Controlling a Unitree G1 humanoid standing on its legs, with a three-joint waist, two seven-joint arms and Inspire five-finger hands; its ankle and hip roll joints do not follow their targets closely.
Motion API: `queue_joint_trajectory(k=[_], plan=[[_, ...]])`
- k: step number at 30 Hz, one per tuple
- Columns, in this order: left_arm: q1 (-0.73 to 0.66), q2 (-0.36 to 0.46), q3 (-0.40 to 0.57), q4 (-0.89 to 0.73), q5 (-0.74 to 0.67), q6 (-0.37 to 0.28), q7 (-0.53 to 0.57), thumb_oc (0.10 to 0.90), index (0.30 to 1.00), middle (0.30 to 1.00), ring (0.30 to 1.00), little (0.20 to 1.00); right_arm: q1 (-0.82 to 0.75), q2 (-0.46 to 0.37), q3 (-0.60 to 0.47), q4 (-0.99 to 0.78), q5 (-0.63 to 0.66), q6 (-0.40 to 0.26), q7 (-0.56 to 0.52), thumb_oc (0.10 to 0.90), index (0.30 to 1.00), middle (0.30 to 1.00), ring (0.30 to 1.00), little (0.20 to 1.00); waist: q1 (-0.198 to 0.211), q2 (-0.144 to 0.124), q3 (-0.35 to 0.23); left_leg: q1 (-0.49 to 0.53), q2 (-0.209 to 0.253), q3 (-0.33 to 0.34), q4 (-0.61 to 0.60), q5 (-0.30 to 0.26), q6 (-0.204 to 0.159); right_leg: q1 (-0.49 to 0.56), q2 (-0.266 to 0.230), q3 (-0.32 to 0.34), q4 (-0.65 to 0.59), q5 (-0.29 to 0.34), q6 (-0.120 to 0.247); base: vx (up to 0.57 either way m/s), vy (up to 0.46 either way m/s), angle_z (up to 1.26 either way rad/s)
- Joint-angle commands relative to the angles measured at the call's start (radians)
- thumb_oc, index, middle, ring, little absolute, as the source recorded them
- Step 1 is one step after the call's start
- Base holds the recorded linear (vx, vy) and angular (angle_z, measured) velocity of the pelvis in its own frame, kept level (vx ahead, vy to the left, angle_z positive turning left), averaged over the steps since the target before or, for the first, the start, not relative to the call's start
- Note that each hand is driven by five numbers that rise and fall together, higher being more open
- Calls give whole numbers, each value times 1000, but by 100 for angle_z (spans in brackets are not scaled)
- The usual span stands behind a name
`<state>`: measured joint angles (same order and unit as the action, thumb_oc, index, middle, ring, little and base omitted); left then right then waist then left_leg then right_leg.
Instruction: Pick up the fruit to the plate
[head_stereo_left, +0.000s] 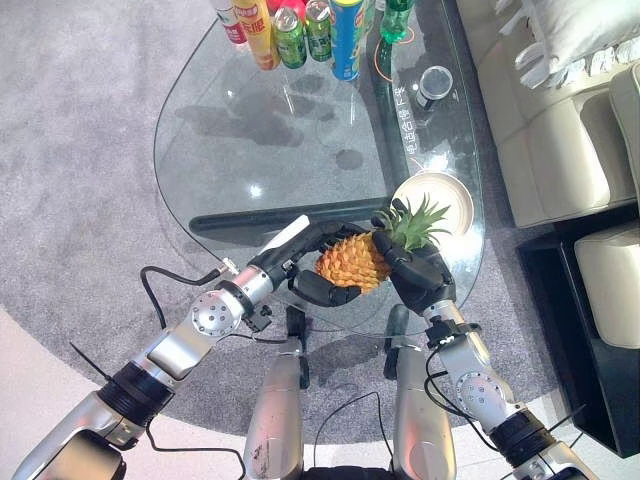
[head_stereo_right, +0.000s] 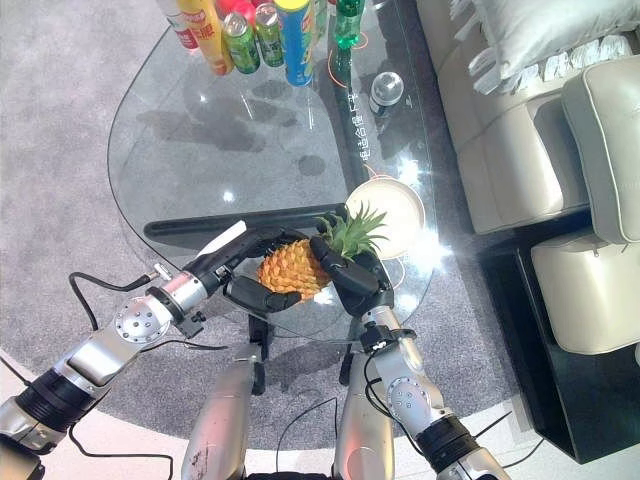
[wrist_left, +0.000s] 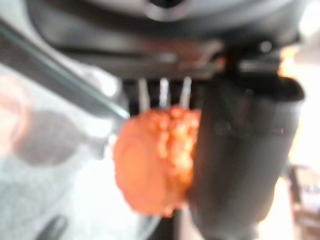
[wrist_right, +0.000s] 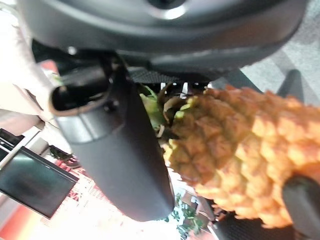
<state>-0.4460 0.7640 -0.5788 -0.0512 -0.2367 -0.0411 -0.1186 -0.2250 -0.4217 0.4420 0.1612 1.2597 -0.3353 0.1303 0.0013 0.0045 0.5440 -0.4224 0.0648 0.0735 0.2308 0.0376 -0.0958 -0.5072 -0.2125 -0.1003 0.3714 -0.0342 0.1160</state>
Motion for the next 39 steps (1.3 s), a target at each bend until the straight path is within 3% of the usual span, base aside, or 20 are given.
queue_joint_trajectory(k=[1,19,25,36,37,39], plan=[[24,2,-95,-160,-4,-54,-103,100,300,300,300,200,-156,23,-29,-104,8,-115,35,800,900,900,900,900,-31,15,-24,-40,-126,97,144,-126,73,74,94,-86,-107,30,-13,0,0,0],[49,-8,-93,-182,-44,-19,-82,100,300,300,300,200,-149,45,-13,-136,4,-161,30,800,900,900,900,900,-30,26,-24,-38,-133,92,118,-119,75,73,95,-83,-125,37,-15,-1,0,0],[59,-16,-93,-191,-54,-7,-80,100,300,300,300,200,-153,63,-17,-192,41,-248,107,800,900,900,900,900,-31,32,-24,-37,-136,89,113,-120,77,73,96,-81,-126,35,-14,0,0,0],[59,-37,-91,-175,-41,-8,-82,100,300,300,300,200,-157,66,-16,-215,-19,-229,131,800,900,900,900,900,-35,35,-24,-43,-142,82,117,-123,79,68,98,-76,-127,36,-18,0,0,0],[58,-38,-91,-177,-40,-5,-81,100,300,300,300,200,-157,67,-14,-219,-24,-227,131,682,799,799,799,782,-35,35,-24,-44,-142,82,117,-122,79,67,99,-76,-126,36,-19,0,0,0],[58,-38,-91,-177,-40,-5,-81,100,300,300,300,200,-157,67,-14,-219,-24,-227,130,682,799,799,799,782,-35,35,-24,-44,-142,82,117,-122,79,67,99,-76,-126,36,-19,0,0,0]])
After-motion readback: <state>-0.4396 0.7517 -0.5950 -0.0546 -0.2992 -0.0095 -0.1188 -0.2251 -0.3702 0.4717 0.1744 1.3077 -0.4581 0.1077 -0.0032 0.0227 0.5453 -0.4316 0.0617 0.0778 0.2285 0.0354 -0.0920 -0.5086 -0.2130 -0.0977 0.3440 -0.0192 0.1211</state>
